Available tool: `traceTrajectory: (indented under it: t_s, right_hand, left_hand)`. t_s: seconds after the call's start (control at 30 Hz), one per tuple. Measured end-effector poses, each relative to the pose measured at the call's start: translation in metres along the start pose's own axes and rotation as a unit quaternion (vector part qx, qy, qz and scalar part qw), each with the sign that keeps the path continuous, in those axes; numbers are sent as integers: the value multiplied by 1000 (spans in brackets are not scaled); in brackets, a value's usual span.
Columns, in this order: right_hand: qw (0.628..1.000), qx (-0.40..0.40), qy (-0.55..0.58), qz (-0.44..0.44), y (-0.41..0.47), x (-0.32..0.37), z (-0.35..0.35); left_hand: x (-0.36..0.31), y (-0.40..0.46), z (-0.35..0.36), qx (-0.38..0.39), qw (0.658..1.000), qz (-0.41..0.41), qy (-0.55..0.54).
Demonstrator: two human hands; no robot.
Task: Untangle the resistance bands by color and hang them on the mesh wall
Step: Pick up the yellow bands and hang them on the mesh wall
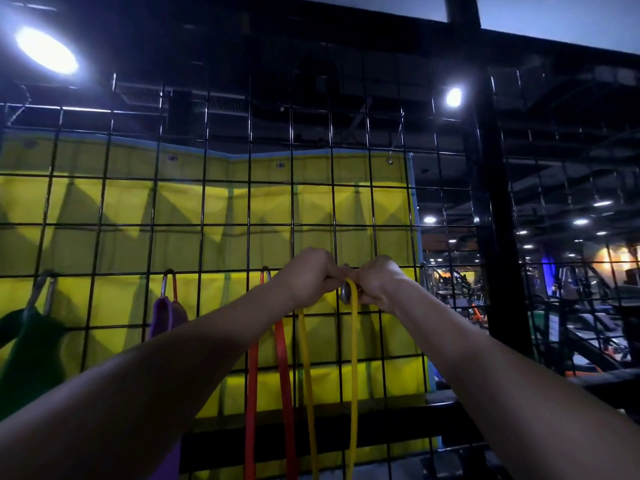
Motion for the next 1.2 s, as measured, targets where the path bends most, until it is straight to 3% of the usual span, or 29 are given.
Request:
traceTrajectory:
  t_s: [0.27,0.43,0.6,0.9,1.07,1.2]
  right_hand:
    - [1000,-6,-6,6,2,-1,-1]
    - [999,11,34,14,2,-2,0]
    - [999,6,54,-1,3,-7,3]
    - [998,-5,55,-34,-1,-18,-3]
    - [987,-114,-70,-85,3,-19,-8]
    - [976,-92,-139,-140,-1,-21,-12]
  left_hand:
    - [5,0,9,91,995,-39,-22]
    - [11,-9,8,-46,995,-57,-74]
    - [2,-17,20,-93,978,-101,-155]
    - [-6,-23,37,-95,955,-162,-228]
    - [-16,-23,47,-95,946,-190,-247]
    - [-18,-24,54,-96,942,-196,-256]
Point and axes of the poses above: each hand's wrist, its own y-axis towards the middle knuckle, its own z-axis out of the palm, x = y × z, the point moved 1 cm from there along y, towards the middle knuckle, and after that the axes turned 3 degrees about -x, right-handed, at the moved point
